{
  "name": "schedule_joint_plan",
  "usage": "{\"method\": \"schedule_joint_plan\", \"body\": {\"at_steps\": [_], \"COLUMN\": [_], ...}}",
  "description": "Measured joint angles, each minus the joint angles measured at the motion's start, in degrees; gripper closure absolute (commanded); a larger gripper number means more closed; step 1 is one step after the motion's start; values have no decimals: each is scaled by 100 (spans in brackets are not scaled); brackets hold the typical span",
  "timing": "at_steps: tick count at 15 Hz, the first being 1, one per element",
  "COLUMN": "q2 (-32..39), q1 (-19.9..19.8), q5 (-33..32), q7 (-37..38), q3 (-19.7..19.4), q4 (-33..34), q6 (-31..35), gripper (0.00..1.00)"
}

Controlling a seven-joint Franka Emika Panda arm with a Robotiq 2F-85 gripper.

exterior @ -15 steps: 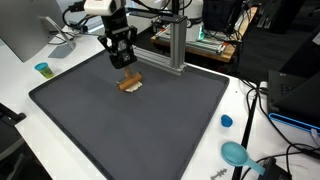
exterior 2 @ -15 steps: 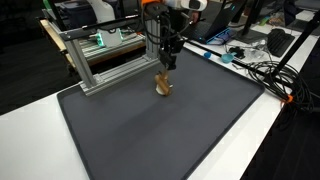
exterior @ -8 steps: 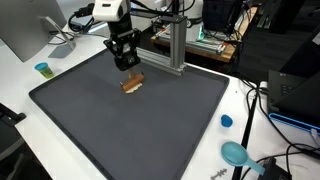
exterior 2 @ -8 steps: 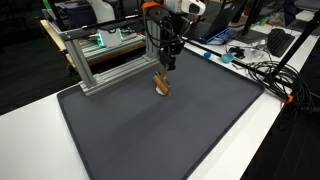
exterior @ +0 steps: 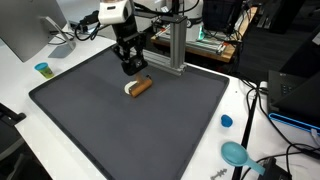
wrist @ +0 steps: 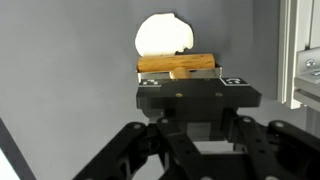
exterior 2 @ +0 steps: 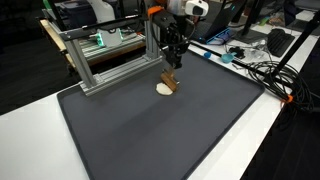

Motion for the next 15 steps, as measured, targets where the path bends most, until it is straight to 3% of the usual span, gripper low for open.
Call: {"method": "schedule_joint_plan", "body": {"at_steps": [5, 15], "q2": [-17, -139], "q1": [-110, -194], "q5": [342, 282], "q7": [-121, -301], "q3": [-12, -182], "q4": [111, 162], "q6": [-159, -266], "gripper": [79, 79]}}
